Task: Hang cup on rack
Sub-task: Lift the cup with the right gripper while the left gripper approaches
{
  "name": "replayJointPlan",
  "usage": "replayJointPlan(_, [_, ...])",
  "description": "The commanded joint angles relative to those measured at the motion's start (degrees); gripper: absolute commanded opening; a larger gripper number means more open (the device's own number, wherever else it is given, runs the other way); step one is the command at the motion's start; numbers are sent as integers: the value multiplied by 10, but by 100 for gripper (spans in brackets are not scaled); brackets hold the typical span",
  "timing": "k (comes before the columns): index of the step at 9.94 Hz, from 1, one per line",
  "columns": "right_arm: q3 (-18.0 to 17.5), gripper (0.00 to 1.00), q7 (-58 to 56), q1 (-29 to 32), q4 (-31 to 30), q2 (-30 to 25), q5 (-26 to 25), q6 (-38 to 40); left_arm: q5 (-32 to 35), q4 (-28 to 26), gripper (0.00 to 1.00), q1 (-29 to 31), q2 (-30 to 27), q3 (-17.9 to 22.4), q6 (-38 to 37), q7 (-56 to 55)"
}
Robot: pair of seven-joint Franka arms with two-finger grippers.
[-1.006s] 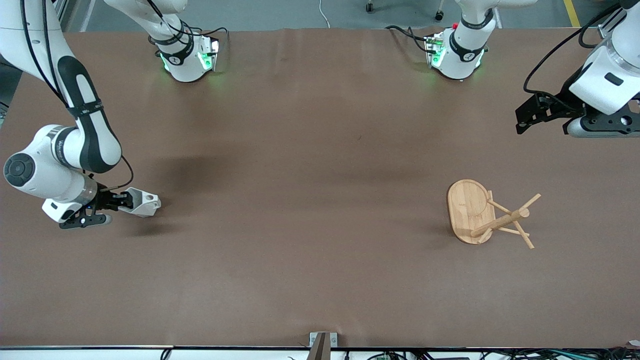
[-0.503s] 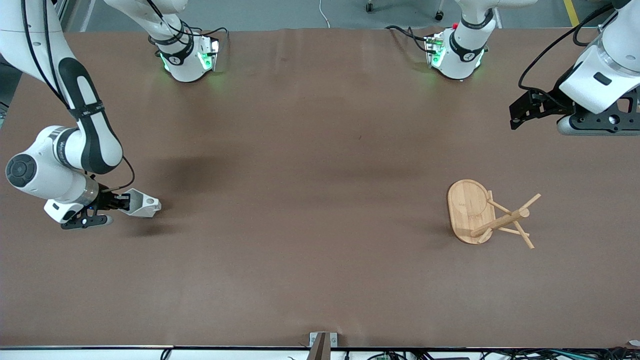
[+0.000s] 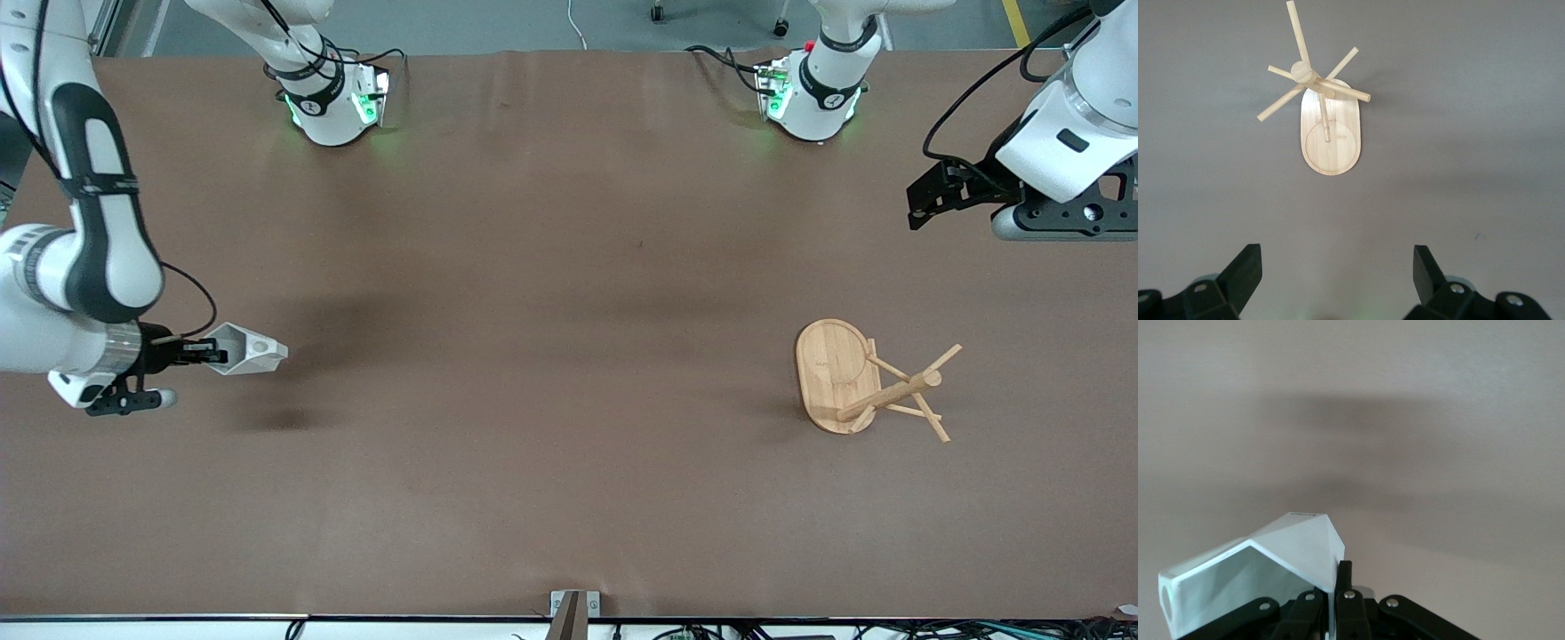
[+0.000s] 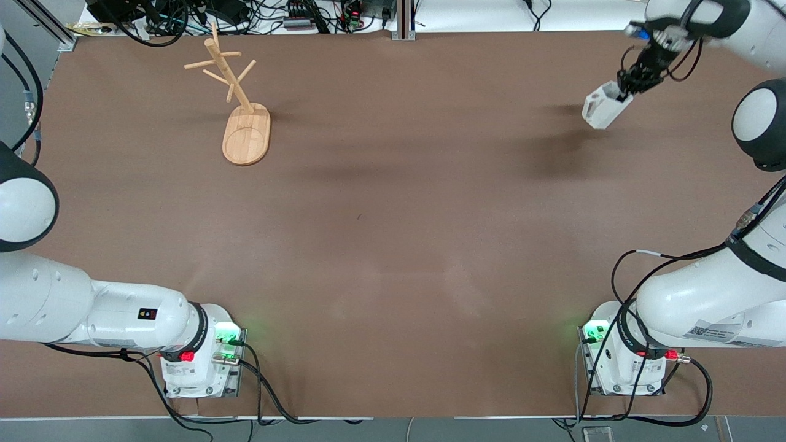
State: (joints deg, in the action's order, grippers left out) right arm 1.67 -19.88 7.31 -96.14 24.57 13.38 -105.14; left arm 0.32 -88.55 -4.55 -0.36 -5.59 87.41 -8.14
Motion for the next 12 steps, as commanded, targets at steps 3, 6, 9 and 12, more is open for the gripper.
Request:
replayJointPlan(3, [-43,0,2,-27,-28,-9,283,74,6,-13,100,1,3,-1,-6,1])
replayJointPlan(6, [-86,0,52,-83,-36,-8,456,68,9,-12,100,1,4,-1,-4,24])
replayJointPlan(9, [-155,0,52,-148,-63,-7,590,-33,8,-13,100,-5,6,-26,-4,172])
replayJointPlan(12, [-265,0,53,-154,-71,-4,673,-161,-23,-16,100,-5,6,-70,-22,319])
